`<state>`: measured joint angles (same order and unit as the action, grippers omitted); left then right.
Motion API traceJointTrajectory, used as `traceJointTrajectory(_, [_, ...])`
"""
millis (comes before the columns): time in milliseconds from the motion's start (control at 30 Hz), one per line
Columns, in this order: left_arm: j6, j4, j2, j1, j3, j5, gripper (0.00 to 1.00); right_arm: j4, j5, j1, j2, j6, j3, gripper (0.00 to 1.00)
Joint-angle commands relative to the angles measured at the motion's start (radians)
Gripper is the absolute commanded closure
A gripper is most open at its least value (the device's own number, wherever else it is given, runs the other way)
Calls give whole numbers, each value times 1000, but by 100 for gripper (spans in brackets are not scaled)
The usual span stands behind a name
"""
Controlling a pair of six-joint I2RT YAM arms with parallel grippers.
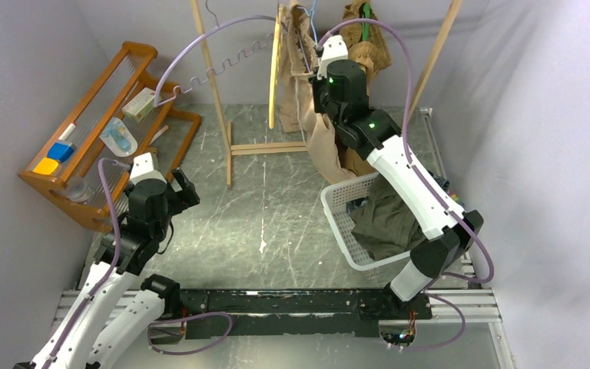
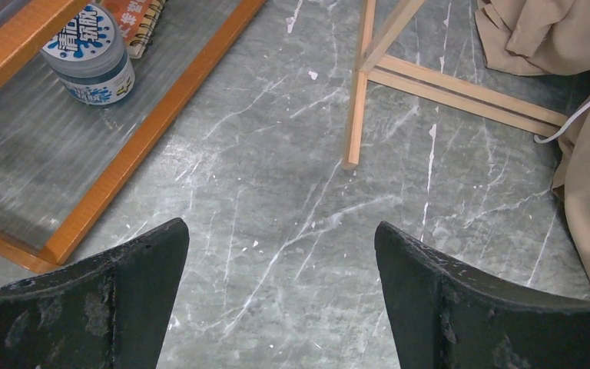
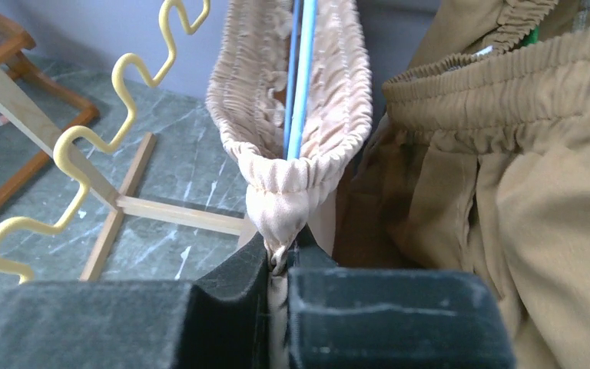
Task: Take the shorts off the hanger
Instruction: Pick up the hanger from the clothes rod.
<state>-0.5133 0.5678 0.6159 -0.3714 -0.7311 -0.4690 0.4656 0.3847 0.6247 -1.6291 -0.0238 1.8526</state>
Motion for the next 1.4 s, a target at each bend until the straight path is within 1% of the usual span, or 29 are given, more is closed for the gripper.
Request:
traceJointTrajectory(0, [-4, 4, 9, -1, -20, -10, 6, -115, -5, 2, 71, -12, -53, 99])
traceJointTrajectory(100, [-12, 12, 16, -1, -21, -21, 6, -178, -27, 1, 93, -26, -87, 100])
traceJointTrajectory(200, [-19, 23, 21, -1, -24, -36, 6, -150, 1, 2, 73, -3, -38, 100])
traceJointTrajectory(400, [-15, 18, 22, -1, -24, -31, 6, -220, 65, 2, 102, 26, -41, 100])
traceJointTrajectory(533, [-15, 20, 28, -1, -24, -31, 6, -200, 62, 2, 100, 29, -7, 100])
traceJointTrajectory(633, [-16, 22, 31, -1, -26, -31, 6, -149, 68, 4, 102, 50, 9, 100])
traceJointTrajectory(767, [-17, 24, 28, -1, -26, -33, 6, -126, 75, 6, 147, 76, -36, 100])
traceJointTrajectory(867, [-18, 23, 22, -1, -24, -34, 5, -45, 93, 6, 155, 105, -42, 100])
traceJointTrajectory(933, [-18, 24, 23, -1, -26, -33, 5, -21, 52, 5, 175, 129, -70, 100])
traceJointTrajectory(1000, [-19, 25, 24, -1, -27, -34, 5, -26, -19, 6, 211, 142, -121, 100])
traceJointTrajectory(1167, [-15, 21, 30, -1, -26, -25, 5, 44, -186, 6, 263, 180, -183, 100])
traceJointTrajectory(1367, [-6, 20, 50, -1, -30, -15, 5, 66, -159, 6, 364, 251, -318, 100])
